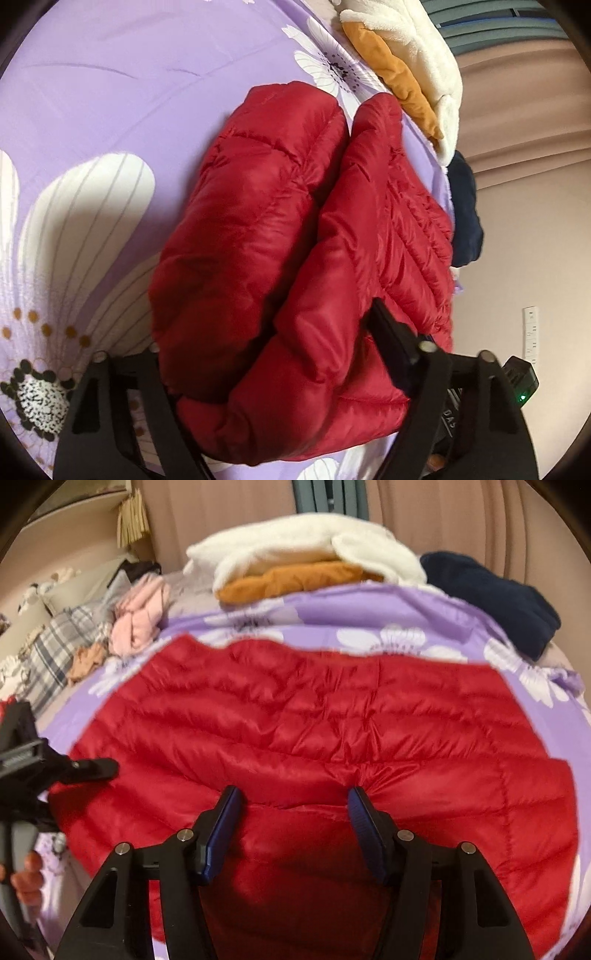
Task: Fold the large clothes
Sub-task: 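Lift the held side and fold it over the jacket with the left tool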
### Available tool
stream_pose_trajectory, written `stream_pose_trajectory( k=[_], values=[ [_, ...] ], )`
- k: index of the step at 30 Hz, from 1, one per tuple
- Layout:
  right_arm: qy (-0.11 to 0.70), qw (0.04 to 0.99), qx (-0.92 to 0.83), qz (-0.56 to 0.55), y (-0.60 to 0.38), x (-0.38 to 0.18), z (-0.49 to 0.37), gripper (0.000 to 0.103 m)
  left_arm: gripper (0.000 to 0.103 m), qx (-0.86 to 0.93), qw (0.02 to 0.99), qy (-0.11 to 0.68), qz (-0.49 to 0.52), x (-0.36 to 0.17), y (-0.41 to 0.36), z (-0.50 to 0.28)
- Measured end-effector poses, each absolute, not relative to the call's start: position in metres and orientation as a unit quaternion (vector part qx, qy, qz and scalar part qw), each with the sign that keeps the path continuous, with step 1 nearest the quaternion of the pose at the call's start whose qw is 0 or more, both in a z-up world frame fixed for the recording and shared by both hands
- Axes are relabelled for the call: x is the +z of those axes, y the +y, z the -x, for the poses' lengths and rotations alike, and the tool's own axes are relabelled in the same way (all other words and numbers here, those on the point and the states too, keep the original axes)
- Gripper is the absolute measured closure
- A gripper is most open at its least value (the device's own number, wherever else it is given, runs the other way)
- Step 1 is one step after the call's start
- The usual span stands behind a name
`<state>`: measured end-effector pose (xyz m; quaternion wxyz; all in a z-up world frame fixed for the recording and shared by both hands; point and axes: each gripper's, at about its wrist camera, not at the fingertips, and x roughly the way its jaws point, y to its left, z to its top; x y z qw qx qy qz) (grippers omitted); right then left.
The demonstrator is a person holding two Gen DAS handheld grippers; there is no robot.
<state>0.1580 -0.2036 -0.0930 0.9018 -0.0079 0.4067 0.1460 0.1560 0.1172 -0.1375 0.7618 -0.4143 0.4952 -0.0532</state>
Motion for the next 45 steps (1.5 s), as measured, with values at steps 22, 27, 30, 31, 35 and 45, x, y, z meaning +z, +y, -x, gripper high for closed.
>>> stream_pose_trajectory(
  k=[22, 27, 30, 31, 35, 45],
  values=[
    [0.416, 0.889, 0.173, -0.083, -0.228, -0.103, -0.163, 0.041, 0.063, -0.104, 0.899, 0.395, 0.158, -0.021, 0.014, -0.142],
    [0.416, 0.884, 0.184, -0.108, -0.235, -0.106, -0.165, 0.041, 0.061, -0.134, 0.903, 0.388, 0.125, -0.01, -0.015, -0.142],
    [0.416, 0.881, 0.191, -0.119, -0.239, -0.107, -0.166, 0.041, 0.061, -0.148, 0.903, 0.388, 0.111, -0.009, -0.029, -0.143],
    [0.416, 0.88, 0.194, -0.123, -0.24, -0.108, -0.167, 0.041, 0.061, -0.154, 0.903, 0.388, 0.104, -0.008, -0.035, -0.143],
    [0.416, 0.873, 0.209, -0.149, -0.249, -0.11, -0.169, 0.041, 0.061, -0.175, 0.898, 0.394, 0.088, -0.007, -0.056, -0.147],
    [0.415, 0.861, 0.233, -0.178, -0.266, -0.099, -0.164, 0.043, 0.06, -0.192, 0.882, 0.419, 0.096, -0.015, -0.069, -0.162]
  ],
)
